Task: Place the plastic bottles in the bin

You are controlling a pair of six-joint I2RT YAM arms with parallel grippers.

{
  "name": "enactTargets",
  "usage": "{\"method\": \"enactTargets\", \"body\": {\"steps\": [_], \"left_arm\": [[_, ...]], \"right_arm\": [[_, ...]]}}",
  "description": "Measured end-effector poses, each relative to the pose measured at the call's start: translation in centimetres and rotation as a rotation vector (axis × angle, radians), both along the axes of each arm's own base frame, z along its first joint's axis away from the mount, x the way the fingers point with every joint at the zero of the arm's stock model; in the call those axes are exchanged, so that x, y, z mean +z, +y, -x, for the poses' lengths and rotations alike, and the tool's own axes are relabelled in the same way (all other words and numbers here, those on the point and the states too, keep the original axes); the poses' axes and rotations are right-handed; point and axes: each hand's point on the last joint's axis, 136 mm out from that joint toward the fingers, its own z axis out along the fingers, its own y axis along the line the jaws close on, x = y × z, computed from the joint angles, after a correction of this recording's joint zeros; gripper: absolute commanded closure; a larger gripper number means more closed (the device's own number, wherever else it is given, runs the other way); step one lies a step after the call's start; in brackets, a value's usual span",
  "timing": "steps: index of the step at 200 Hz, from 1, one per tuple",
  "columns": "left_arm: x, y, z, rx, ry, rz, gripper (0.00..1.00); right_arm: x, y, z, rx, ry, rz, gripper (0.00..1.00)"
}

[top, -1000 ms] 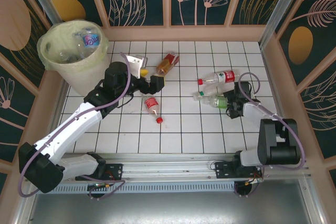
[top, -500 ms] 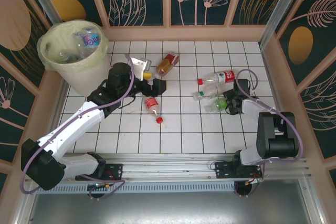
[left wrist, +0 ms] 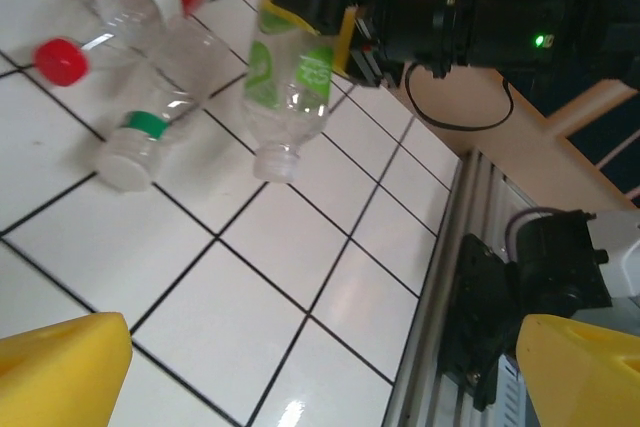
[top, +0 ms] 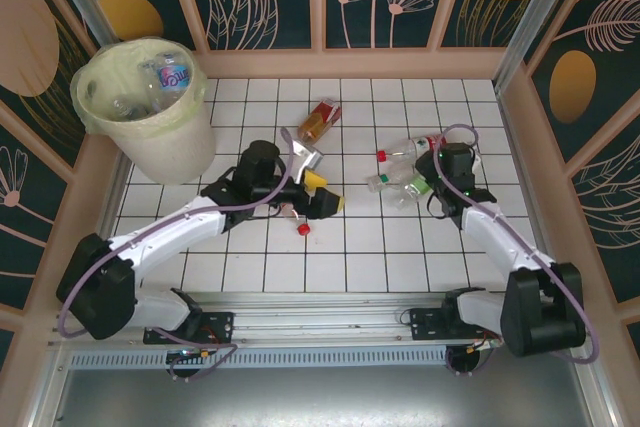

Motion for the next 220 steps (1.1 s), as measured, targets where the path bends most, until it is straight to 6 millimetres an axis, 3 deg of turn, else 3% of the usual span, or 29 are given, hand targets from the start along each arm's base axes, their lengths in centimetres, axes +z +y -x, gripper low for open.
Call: {"method": "enactTargets", "body": {"steps": [49,94,136,167,220], "left_arm": [[-2.0,-3.5,0.4,-0.109,0.043,0.048,0.01],[-0.8,-5.3,0.0,-0.153,0.036,0.117,0.01],[1.5,-7.5,-0.1,-0.154,-0.011,0.185,0.06],[1.5,-8.6,-0.4,-0.121,-0.009,0.201,0.12],[1.8,-9.3,-0.8,-0.098,0.018,0.234,0.33]], "right_arm": [[3.9,6.4,1.7,0.294,-0.117,0.019,0.43],[9.4,10.3,3.5,0.519,-0.265,-0.047,0.41],[11.6,12.5,4.7,0.651,-0.323,-0.109,0.4],[12.2,13.5,5.3,0.706,-0.334,-0.155,0.4],[13.6,14.3,6.1,0.748,-0.377,-0.192,0.4]]}}
